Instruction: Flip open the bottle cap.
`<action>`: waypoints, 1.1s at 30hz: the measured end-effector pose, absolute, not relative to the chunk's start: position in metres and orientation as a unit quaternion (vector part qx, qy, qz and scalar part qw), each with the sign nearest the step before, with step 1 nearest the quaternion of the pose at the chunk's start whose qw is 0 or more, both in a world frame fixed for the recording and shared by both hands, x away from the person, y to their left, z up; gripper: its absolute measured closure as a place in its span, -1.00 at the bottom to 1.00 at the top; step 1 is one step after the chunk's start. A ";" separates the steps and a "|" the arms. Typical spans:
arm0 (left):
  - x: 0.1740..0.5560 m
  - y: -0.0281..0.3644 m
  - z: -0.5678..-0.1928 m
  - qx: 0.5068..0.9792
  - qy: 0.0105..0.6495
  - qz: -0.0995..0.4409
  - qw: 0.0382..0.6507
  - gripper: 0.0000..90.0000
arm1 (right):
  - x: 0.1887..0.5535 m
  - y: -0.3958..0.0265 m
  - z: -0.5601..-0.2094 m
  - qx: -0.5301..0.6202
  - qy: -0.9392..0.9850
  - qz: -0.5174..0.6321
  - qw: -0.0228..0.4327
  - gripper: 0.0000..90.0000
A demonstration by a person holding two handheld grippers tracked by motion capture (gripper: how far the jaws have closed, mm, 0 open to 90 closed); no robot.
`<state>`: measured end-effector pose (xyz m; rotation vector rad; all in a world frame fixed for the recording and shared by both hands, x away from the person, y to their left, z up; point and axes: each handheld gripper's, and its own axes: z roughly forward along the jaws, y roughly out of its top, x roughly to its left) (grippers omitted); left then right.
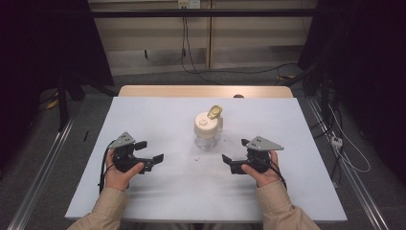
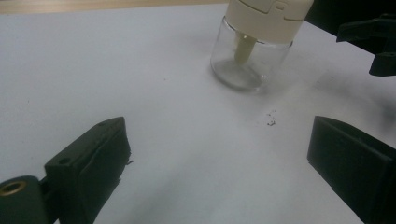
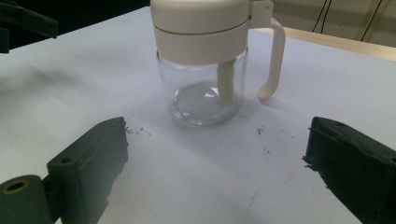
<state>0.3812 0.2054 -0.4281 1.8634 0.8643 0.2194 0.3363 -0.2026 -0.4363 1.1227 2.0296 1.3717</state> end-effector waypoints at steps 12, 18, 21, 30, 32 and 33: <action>0.375 0.213 -0.429 0.780 0.355 0.094 0.507 -0.89 | 0.325 -0.216 -0.439 0.403 0.739 0.494 0.218 -0.88; 0.372 0.217 -0.427 0.777 0.352 0.098 0.513 -0.88 | 0.318 -0.227 -0.439 0.407 0.736 0.493 0.222 -0.88; 0.371 0.218 -0.428 0.779 0.352 0.098 0.509 -0.88 | 0.315 -0.230 -0.439 0.409 0.735 0.492 0.223 -0.88; 0.369 0.223 -0.431 0.776 0.355 0.094 0.512 -0.88 | 0.306 -0.238 -0.441 0.403 0.739 0.490 0.225 -0.87; 0.369 0.225 -0.430 0.776 0.356 0.096 0.512 -0.88 | 0.304 -0.242 -0.441 0.405 0.738 0.492 0.223 -0.87; 0.369 0.227 -0.430 0.774 0.358 0.097 0.513 -0.88 | 0.303 -0.244 -0.441 0.405 0.738 0.492 0.224 -0.87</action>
